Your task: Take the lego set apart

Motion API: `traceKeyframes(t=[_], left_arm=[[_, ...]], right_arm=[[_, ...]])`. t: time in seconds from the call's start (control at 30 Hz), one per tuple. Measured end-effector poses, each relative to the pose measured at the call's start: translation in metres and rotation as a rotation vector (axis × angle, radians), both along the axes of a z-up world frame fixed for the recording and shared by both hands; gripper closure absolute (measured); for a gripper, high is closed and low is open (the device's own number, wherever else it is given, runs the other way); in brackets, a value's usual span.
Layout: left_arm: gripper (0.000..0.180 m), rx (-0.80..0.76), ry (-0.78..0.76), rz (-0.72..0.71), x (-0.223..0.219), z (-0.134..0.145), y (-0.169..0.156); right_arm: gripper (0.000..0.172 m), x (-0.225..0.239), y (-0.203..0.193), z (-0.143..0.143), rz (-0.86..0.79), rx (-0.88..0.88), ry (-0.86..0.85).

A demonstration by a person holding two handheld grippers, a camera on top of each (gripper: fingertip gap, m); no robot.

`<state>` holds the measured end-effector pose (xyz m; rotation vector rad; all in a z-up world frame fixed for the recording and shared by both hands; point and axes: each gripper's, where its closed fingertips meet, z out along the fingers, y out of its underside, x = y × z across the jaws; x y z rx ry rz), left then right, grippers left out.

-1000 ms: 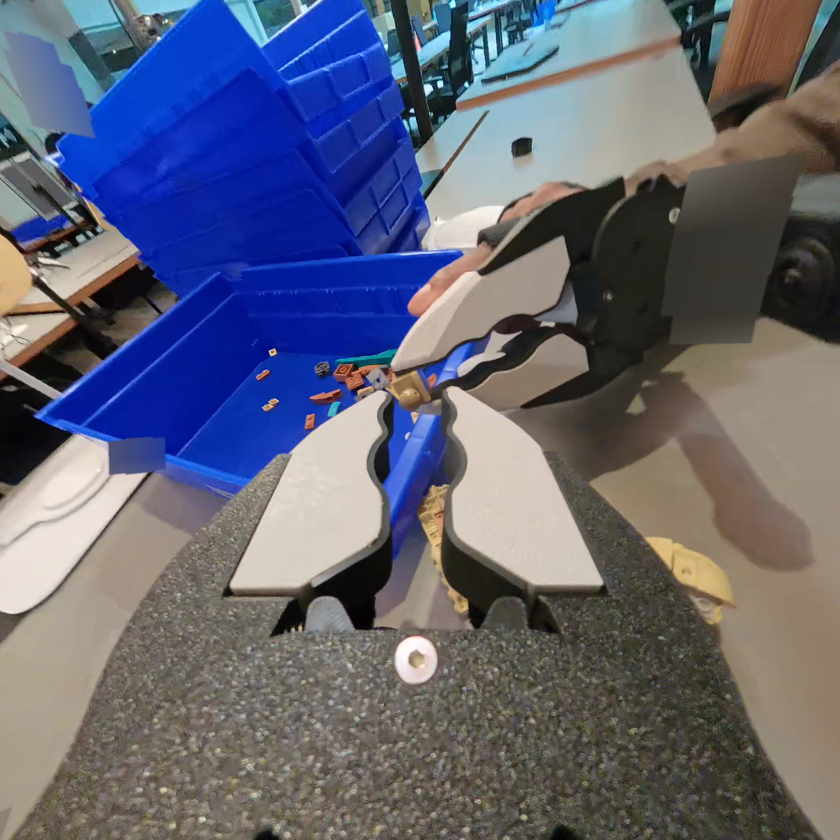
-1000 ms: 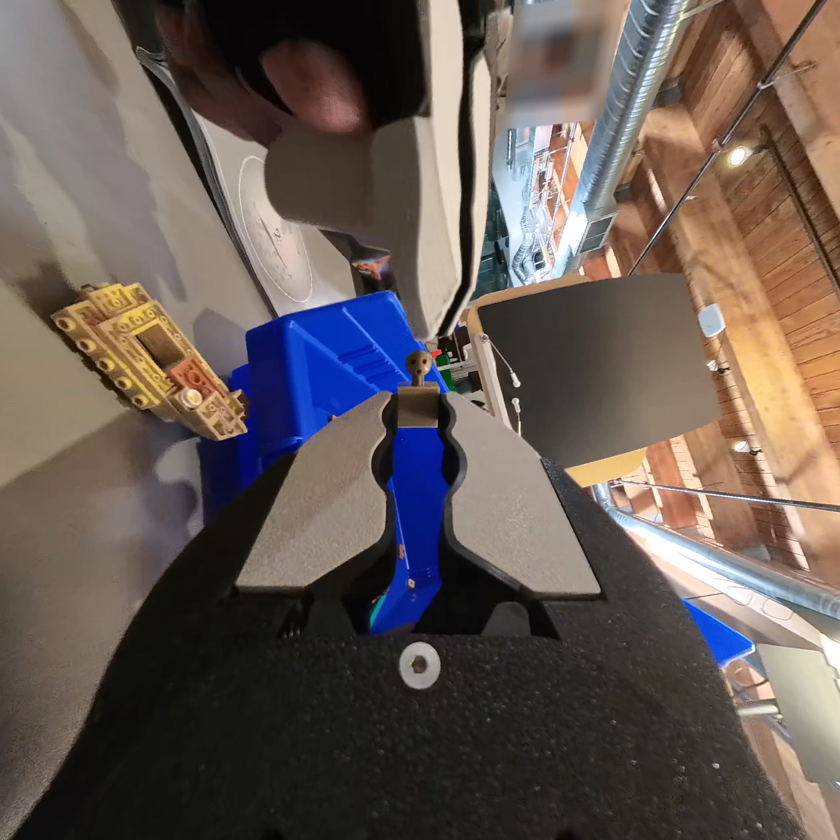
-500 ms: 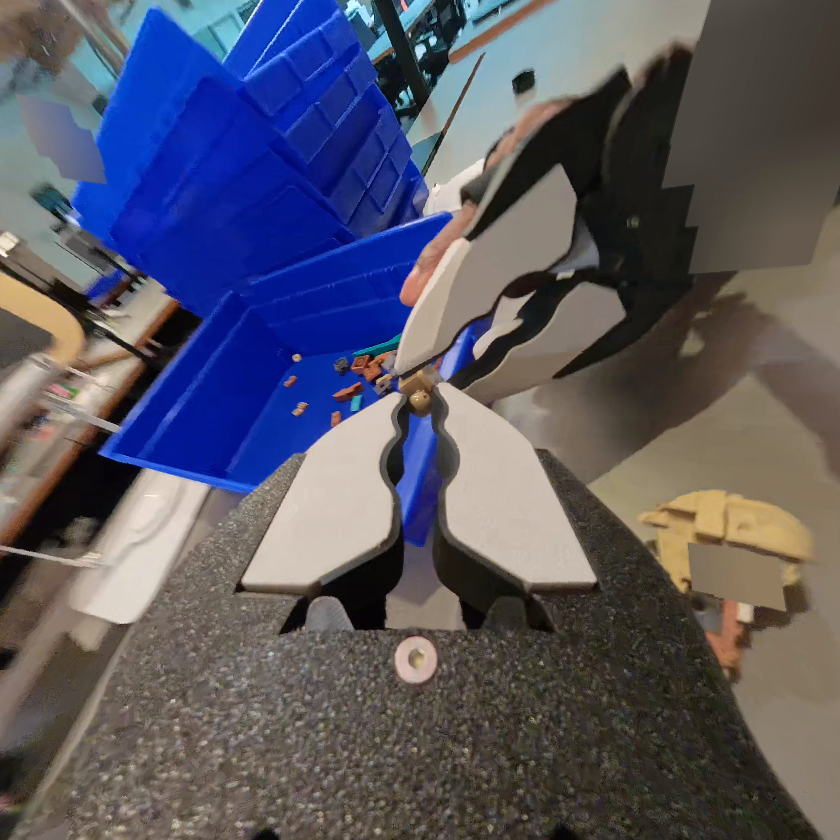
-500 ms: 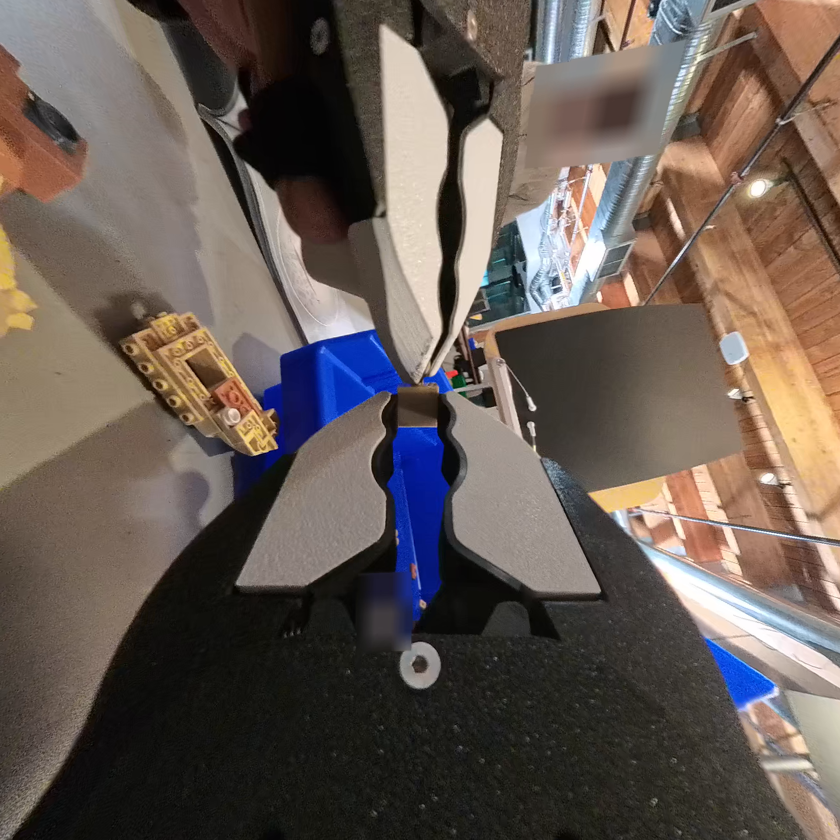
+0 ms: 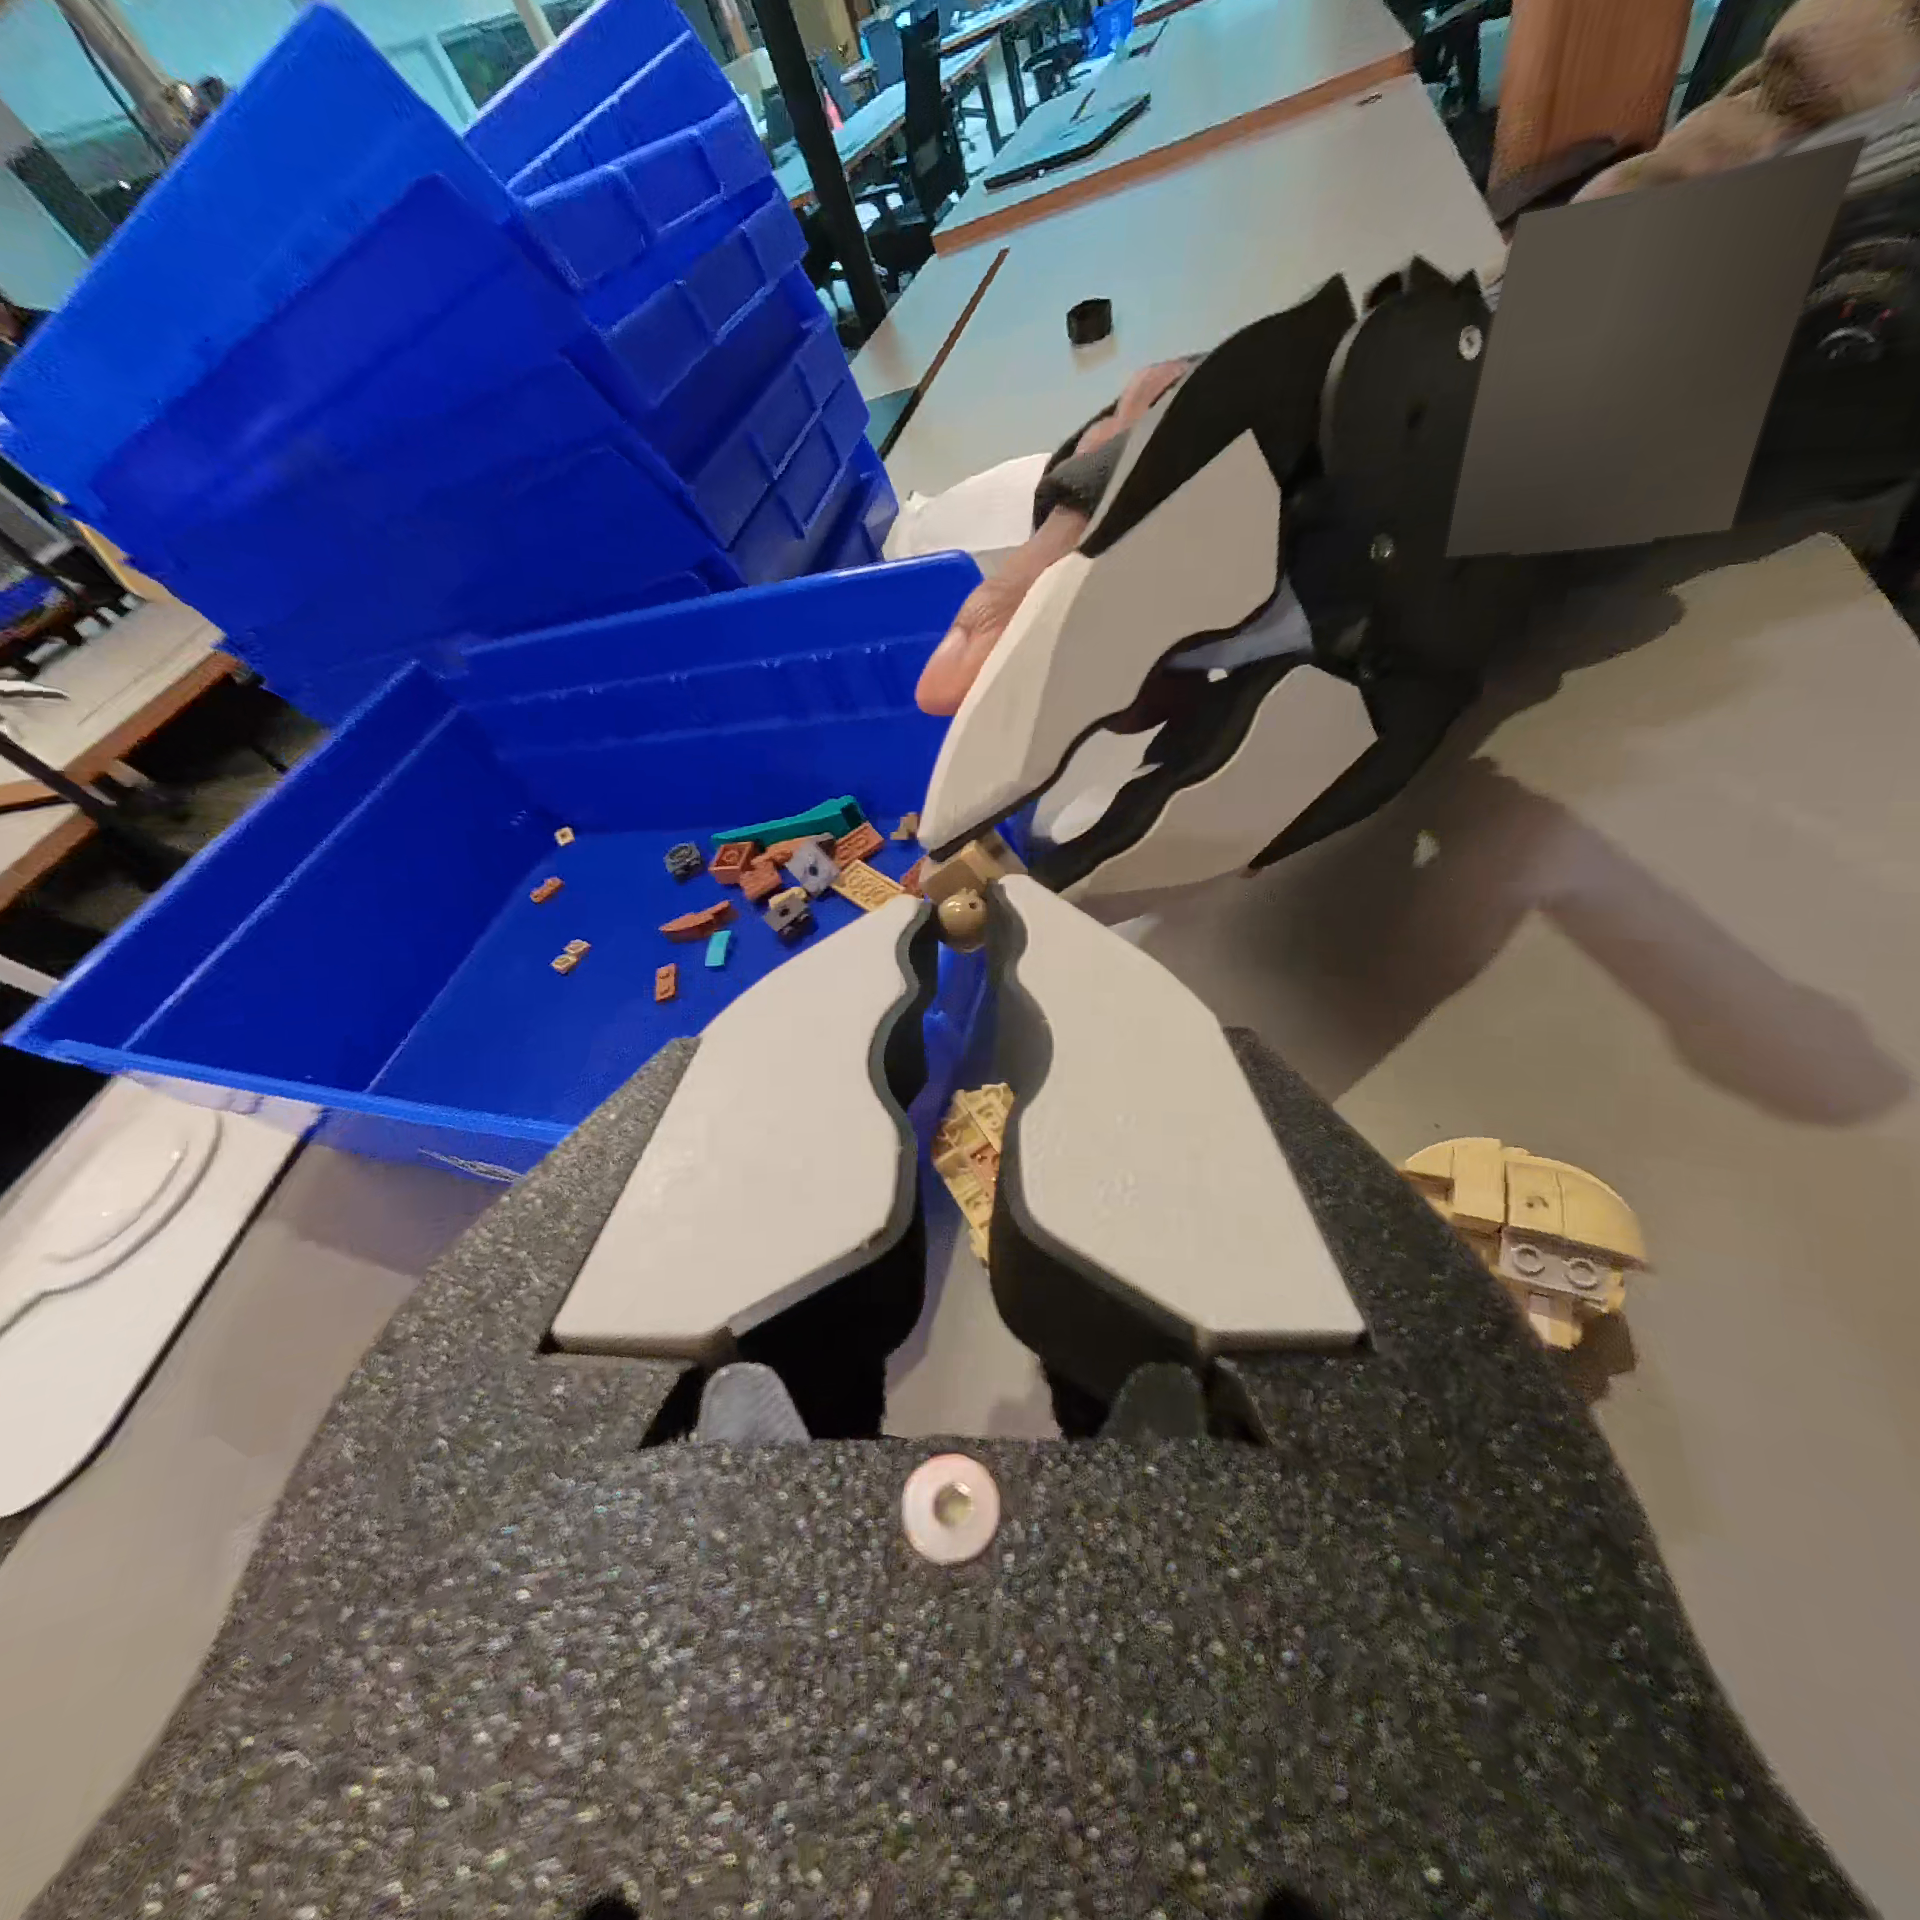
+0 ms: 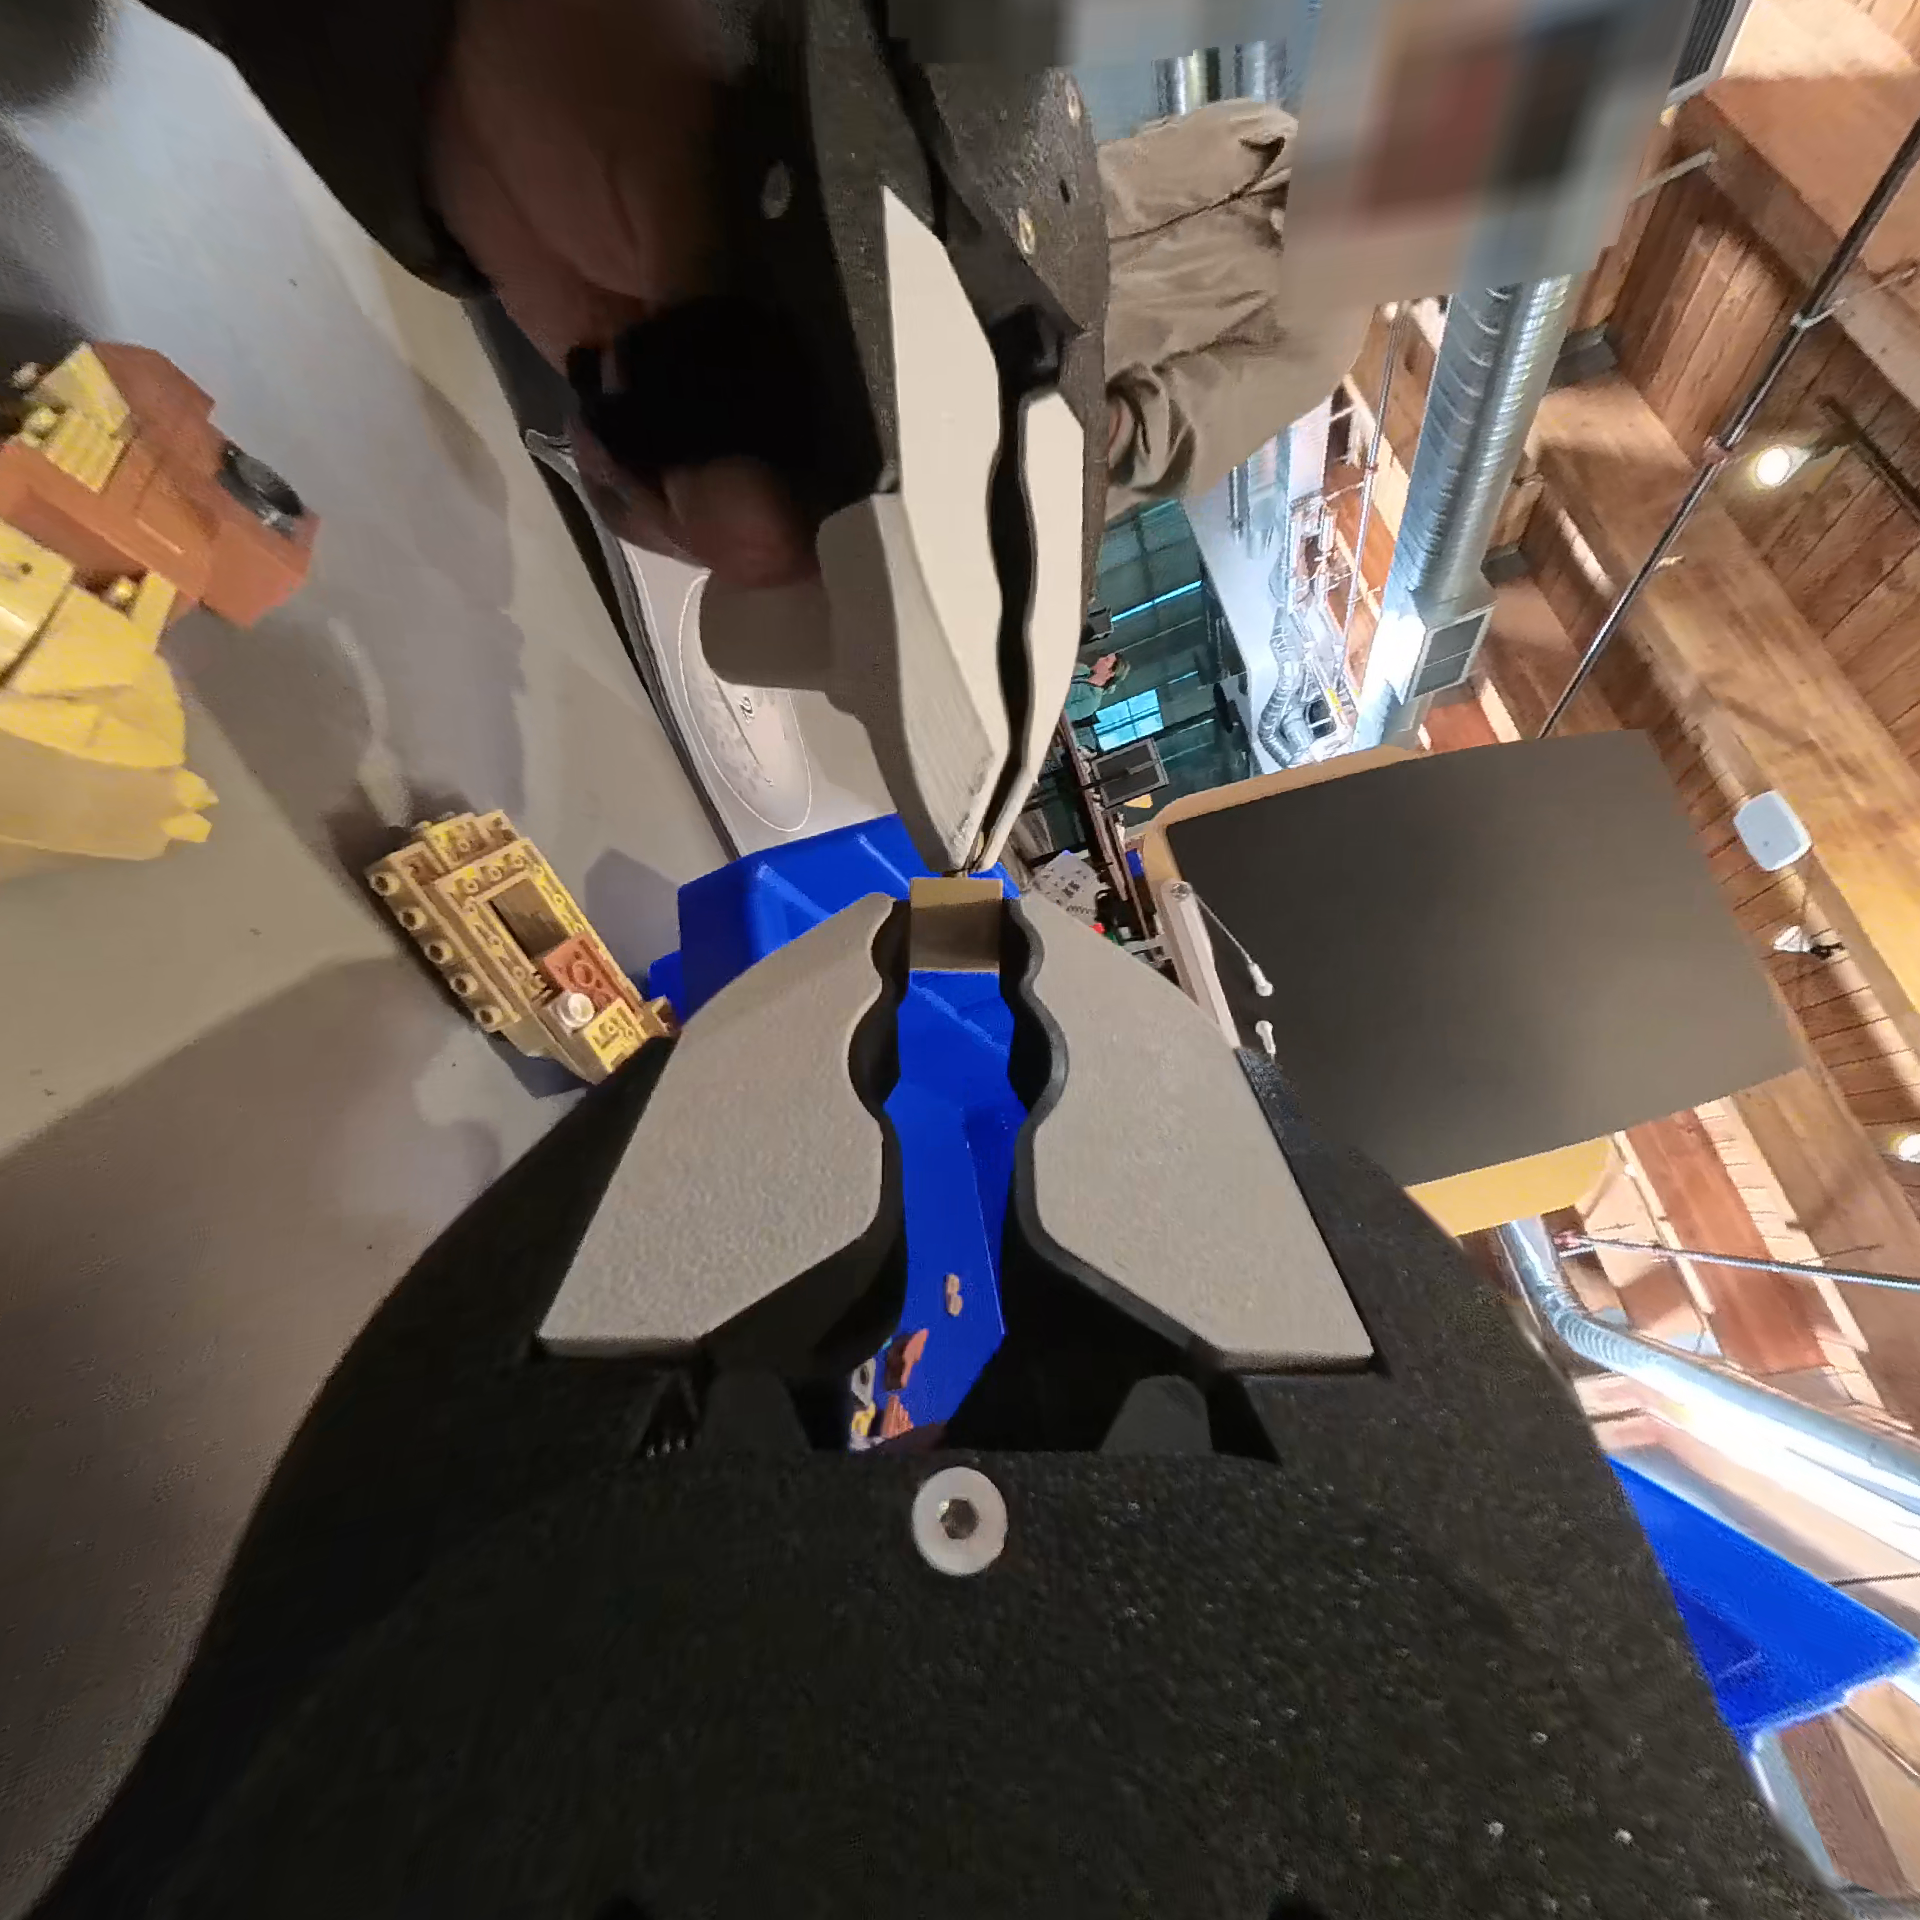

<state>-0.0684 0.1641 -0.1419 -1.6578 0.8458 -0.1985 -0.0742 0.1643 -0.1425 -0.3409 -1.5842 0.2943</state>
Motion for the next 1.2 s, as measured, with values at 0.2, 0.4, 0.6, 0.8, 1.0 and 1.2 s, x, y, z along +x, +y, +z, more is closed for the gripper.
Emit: traceKeyframes(t=[0.2,0.4,0.6,0.8,1.0,1.2], left_arm=[[0.172,0.172,0.287,0.014,0.000,-0.003,-0.002],[0.172,0.308,0.480,0.008,0.003,-0.003,-0.005],[0.172,0.393,0.617,0.001,0.005,-0.004,-0.007],[0.172,0.462,0.731,-0.013,0.007,-0.005,-0.010],[0.170,0.226,0.389,0.019,0.004,-0.011,0.000],[0.169,0.002,-0.278,0.048,-0.002,0.019,0.005]], right_arm=[[0.155,0.002,-0.003,-0.004,0.073,-0.211,-0.100],[0.155,0.006,-0.008,-0.006,0.179,-0.470,-0.220],[0.155,0.010,-0.012,-0.007,0.252,-0.622,-0.296],[0.155,0.014,-0.016,-0.007,0.323,-0.753,-0.351],[0.155,0.006,-0.001,-0.014,0.177,-0.510,-0.240],[0.156,0.002,0.011,-0.001,-0.006,-0.175,-0.008]])
